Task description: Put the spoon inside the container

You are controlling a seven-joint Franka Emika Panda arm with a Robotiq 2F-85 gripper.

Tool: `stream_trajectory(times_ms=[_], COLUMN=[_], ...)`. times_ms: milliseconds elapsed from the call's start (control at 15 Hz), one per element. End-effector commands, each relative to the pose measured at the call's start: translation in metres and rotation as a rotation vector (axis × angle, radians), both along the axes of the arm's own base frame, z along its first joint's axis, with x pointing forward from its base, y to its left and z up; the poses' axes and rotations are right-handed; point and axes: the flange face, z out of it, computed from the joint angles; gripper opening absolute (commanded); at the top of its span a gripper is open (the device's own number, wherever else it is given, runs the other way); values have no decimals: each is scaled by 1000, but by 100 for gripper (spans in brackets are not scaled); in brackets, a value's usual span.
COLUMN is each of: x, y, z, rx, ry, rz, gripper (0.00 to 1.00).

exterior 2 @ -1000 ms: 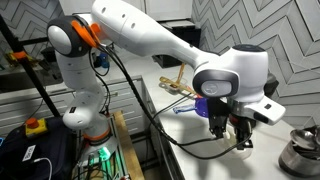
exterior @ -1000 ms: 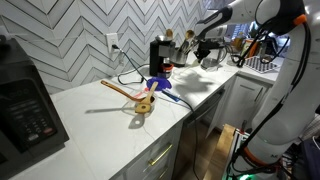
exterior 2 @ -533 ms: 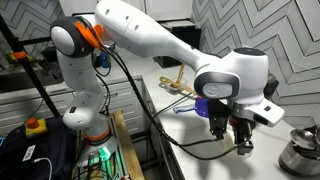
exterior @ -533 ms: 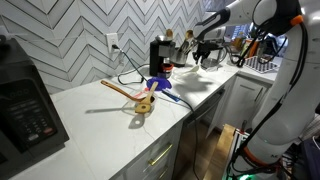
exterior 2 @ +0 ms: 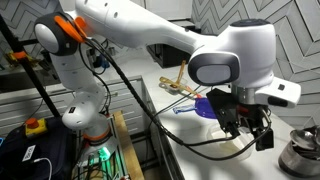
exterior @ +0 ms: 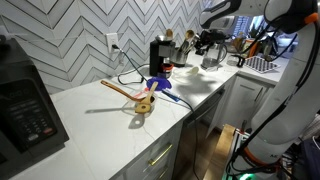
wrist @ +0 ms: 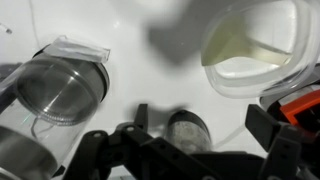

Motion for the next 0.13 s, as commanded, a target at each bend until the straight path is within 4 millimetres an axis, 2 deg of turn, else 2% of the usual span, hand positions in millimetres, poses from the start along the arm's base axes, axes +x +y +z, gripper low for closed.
stream_trajectory(times_ms=[0,67], x=[-11,-21], y=[-3,-5], z=[19,33], rx=[-20,-32], ry=[-23,-43], rz=[45,55], gripper=[100,100])
